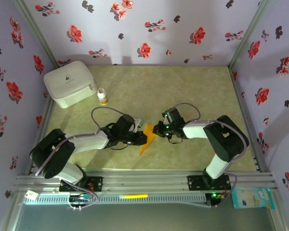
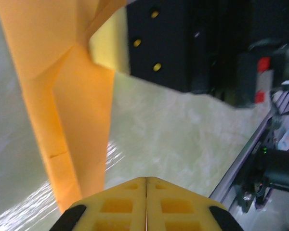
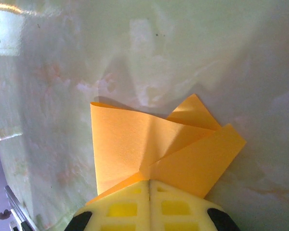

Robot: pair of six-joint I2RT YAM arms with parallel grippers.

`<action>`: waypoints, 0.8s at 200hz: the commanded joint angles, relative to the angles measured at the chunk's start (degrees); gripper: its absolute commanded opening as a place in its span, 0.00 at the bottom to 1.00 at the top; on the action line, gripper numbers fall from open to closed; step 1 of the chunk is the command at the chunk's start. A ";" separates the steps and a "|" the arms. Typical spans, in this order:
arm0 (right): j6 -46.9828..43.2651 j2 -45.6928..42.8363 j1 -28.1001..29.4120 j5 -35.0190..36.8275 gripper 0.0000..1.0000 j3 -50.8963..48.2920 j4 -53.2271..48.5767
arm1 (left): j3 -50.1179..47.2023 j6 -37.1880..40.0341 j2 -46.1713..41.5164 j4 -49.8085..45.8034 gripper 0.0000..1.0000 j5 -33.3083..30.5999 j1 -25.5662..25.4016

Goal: Fold a paper plane with a square sheet of paper (pick it up from the middle)
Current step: Perform the fifth fold on the wing at the bottom-center of the table.

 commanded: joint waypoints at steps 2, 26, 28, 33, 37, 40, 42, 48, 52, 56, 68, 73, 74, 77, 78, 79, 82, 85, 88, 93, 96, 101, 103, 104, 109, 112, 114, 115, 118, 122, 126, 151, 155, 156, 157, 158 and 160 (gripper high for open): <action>-0.10 2.16 -0.65 4.52 0.00 -1.10 -3.35 | 3.58 -2.22 3.45 0.67 0.10 -0.51 -1.21; 0.08 2.21 -0.66 4.47 0.00 -1.08 -3.29 | 5.89 -2.46 7.32 0.26 0.10 -0.53 -2.72; 0.03 2.22 -0.66 4.47 0.00 -1.13 -3.31 | 5.92 -2.59 7.60 0.17 0.10 -0.66 -2.81; 0.01 2.20 -0.62 4.52 0.00 -1.09 -3.37 | 5.95 -2.81 8.23 0.07 0.10 -1.10 -2.97; -0.03 2.24 -0.64 4.54 0.00 -1.09 -3.34 | 5.87 -3.01 8.55 0.10 0.10 -1.28 -3.08; -0.07 2.21 -0.68 4.57 0.00 -1.09 -3.35 | 5.70 -3.21 8.78 0.14 0.10 -1.54 -3.10; -0.07 2.22 -0.67 4.56 0.00 -1.09 -3.35 | 5.59 -3.35 8.94 0.08 0.10 -1.68 -3.17; -0.15 2.21 -0.69 4.57 0.00 -1.09 -3.40 | 5.11 -3.80 9.25 -0.02 0.09 -2.22 -3.24; -0.10 2.20 -0.63 4.64 0.00 -1.09 -3.36 | 4.72 -4.12 9.41 -0.03 0.09 -2.69 -3.26; -0.08 2.19 -0.68 4.61 0.00 -1.09 -3.35 | 4.23 -4.58 9.48 0.15 0.09 -3.07 -3.29; 0.01 2.31 -0.67 4.51 0.00 -1.13 -3.31 | 2.34 -5.45 9.41 1.16 0.09 -3.57 -3.37; -0.07 2.32 -0.69 4.47 0.00 -1.09 -3.39 | 1.51 -5.81 9.37 1.40 0.09 -3.61 -3.37; -0.07 2.30 -0.65 4.47 0.00 -1.09 -3.37 | 1.34 -5.86 9.33 1.48 0.09 -3.60 -3.37; -0.14 2.32 -0.68 4.48 0.00 -1.09 -3.39 | 0.88 -6.16 9.24 1.73 0.09 -3.64 -3.41; -0.11 2.30 -0.69 4.48 0.00 -1.09 -3.46 | 0.71 -6.21 9.22 1.77 0.09 -3.62 -3.44; -0.14 2.29 -0.69 4.47 0.00 -1.09 -3.45 | 0.58 -6.28 9.20 1.84 0.09 -3.61 -3.45; -0.16 2.28 -0.67 4.56 0.00 -1.09 -3.44 | 0.10 -6.46 9.19 1.89 0.09 -3.60 -3.52; -0.24 2.27 -0.69 4.58 0.00 -1.09 -3.52 | -0.30 -6.64 9.02 1.91 0.09 -3.60 -3.59; -0.21 2.21 -0.66 4.63 0.00 -1.09 -3.58 | -0.77 -6.76 8.83 1.98 0.09 -3.59 -3.69; -0.25 2.30 -0.69 4.64 0.00 -1.10 -3.72 | -1.49 -7.01 8.49 2.05 0.09 -3.51 -3.93; -0.25 2.35 -0.69 4.68 0.00 -1.09 -3.72 | -1.92 -7.13 8.34 2.20 0.09 -3.51 -4.09; -0.34 2.34 -0.69 4.65 0.00 -1.11 -3.79 | -2.70 -7.36 7.98 2.40 0.09 -3.48 -4.36; -0.34 2.38 -0.69 4.71 0.00 -1.09 -3.79 | -2.99 -7.46 7.92 2.47 0.09 -3.39 -4.48; -0.34 2.37 -0.69 4.72 0.00 -1.09 -3.79 | -3.16 -7.48 7.81 2.49 0.09 -3.41 -4.49; -0.34 2.37 -0.68 4.74 0.00 -1.08 -3.88 | -3.81 -7.72 7.55 2.52 0.08 -3.14 -4.72; -0.41 2.49 -0.69 4.80 0.00 -1.05 -3.95 | -4.15 -7.87 7.40 2.52 0.08 -2.97 -4.85; -0.42 2.53 -0.69 4.82 0.00 -0.99 -4.01 | -4.37 -7.90 7.34 2.52 0.08 -2.93 -4.93; -0.42 2.54 -0.69 4.82 0.00 -0.95 -4.03 | -4.51 -7.96 7.30 2.52 0.08 -2.91 -4.98; -0.49 2.52 -0.69 4.84 0.00 -0.97 -4.09 | -4.93 -8.06 7.19 2.47 0.08 -2.90 -5.15; -0.51 2.54 -0.69 4.94 0.00 -0.95 -4.26 | -5.36 -8.20 6.94 2.43 0.08 -2.90 -5.33; -0.59 2.60 -0.69 4.89 0.00 -0.88 -4.28 | -5.84 -8.43 6.75 2.43 0.08 -2.89 -5.45; -0.95 2.50 -0.69 5.34 0.00 -0.74 -5.00 | -8.01 -9.21 5.33 2.51 0.07 -2.98 -6.39; -1.03 2.54 -0.69 5.31 0.00 -0.66 -5.10 | -8.28 -9.33 5.06 2.59 0.07 -2.98 -6.53; -1.04 2.54 -0.69 5.38 0.00 -0.65 -5.11 | -8.35 -9.38 4.97 2.56 0.07 -2.98 -6.58; -1.04 2.54 -0.69 5.41 0.00 -0.69 -5.11 | -8.39 -9.41 4.88 2.58 0.07 -2.98 -6.60; -1.04 2.50 -0.69 5.38 0.00 -0.72 -5.15 | -8.49 -9.42 4.80 2.59 0.07 -2.98 -6.61; -1.04 2.55 -0.69 5.38 0.00 -0.71 -5.19 | -8.66 -9.49 4.75 2.60 0.07 -2.98 -6.69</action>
